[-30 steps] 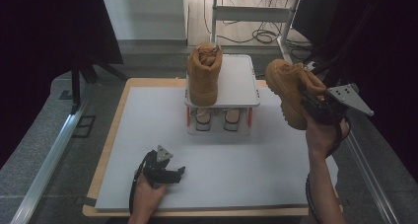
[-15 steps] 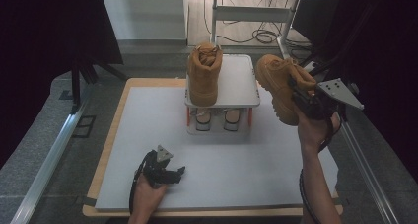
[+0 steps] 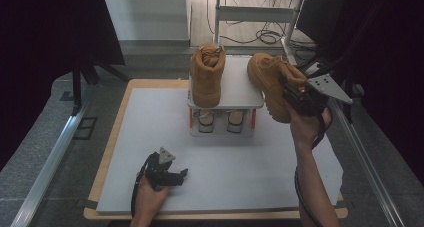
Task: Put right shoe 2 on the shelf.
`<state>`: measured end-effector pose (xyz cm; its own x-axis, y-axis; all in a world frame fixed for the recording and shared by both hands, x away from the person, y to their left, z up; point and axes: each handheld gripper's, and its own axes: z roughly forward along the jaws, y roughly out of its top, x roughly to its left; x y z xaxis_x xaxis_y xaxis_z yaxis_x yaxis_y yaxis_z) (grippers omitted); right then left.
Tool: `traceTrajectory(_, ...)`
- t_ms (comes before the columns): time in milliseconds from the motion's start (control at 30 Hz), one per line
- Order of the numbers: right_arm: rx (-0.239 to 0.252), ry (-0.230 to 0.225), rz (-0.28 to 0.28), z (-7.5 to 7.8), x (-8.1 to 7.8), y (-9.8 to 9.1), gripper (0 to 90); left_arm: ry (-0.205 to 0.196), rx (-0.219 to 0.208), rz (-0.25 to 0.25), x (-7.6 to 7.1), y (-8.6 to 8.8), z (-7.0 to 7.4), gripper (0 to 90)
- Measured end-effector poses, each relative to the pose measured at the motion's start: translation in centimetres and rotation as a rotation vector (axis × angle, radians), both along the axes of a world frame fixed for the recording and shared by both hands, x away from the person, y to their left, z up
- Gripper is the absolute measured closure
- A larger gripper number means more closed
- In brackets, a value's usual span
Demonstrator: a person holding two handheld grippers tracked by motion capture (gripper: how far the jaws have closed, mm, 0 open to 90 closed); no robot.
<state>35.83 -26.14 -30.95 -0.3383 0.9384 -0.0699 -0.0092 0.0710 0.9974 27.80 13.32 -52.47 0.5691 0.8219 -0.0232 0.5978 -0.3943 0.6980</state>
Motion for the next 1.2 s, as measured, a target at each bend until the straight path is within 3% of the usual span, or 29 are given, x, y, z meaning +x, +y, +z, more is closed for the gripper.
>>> traceTrajectory(533,0.001,0.014,0.05,-0.7,2.3,2.7,56.0,0.0,0.003,-0.003,0.0,0.0,0.0,13.2)
traceTrajectory(1200,-0.008,0.018,0.069,-0.7,4.8,5.3,55.9,0.0,0.004,-0.004,0.0,0.0,0.0,13.2)
